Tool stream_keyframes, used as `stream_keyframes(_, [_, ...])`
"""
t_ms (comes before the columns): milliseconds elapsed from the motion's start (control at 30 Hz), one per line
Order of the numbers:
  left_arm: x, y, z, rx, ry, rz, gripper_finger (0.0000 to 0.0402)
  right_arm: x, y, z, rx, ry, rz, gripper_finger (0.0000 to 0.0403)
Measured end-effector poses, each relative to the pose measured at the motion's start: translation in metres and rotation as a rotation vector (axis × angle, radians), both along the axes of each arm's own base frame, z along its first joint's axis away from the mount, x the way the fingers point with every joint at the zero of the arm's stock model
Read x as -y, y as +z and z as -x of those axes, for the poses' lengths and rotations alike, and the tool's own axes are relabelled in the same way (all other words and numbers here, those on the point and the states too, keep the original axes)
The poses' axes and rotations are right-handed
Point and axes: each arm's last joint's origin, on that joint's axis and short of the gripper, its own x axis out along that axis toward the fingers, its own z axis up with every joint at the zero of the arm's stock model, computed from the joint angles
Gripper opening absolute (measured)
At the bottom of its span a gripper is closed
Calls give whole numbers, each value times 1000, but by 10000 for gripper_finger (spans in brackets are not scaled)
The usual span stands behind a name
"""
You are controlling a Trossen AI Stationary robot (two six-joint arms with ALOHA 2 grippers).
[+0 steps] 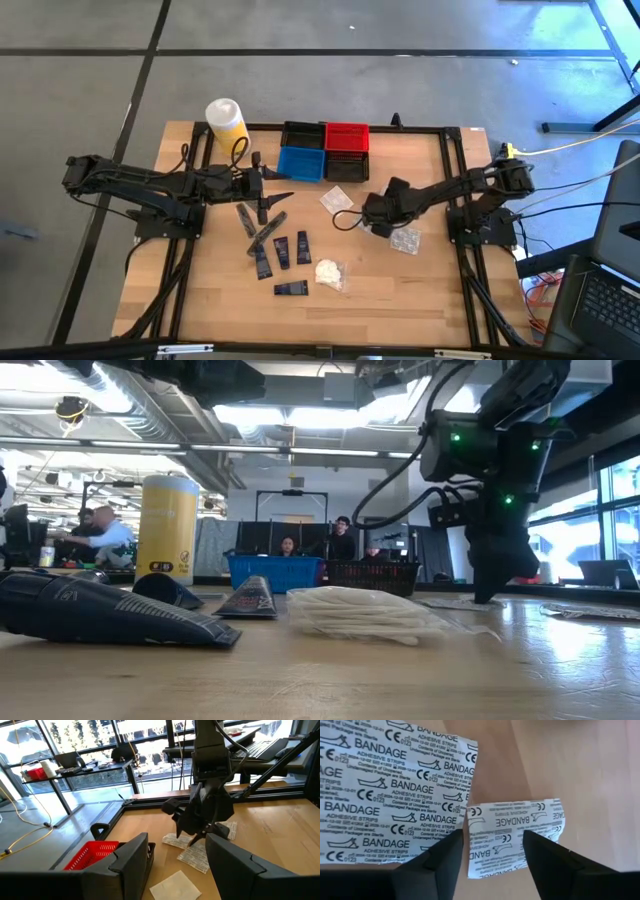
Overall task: Pick & Place Travel size toiletries
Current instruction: Put the bandage pack into the bottom black bin
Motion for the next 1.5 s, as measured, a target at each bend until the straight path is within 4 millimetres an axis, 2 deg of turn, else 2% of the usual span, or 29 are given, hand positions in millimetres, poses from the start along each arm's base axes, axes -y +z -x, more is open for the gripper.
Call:
stream_keyframes(200, [0,0,0,0,-1,0,196,6,-1,1,-6,-29,-21,142])
stream_keyframes(433, [0,0,0,0,-1,0,196,7,-2,1,0,-51,-57,29])
stream_keyframes(500, [0,0,0,0,-1,1,196,7,-2,1,2,-56,-61,9])
stream_keyframes(767, [0,0,0,0,-1,1,196,6,1,0,10,-77,-94,3])
stream_keyframes(1200, [0,0,0,3,1,12,196,2,45,-34,104,39,-196,1])
stream_keyframes(1500, [0,0,0,3,0,11,196,1,57,-39,109,44,-197,0])
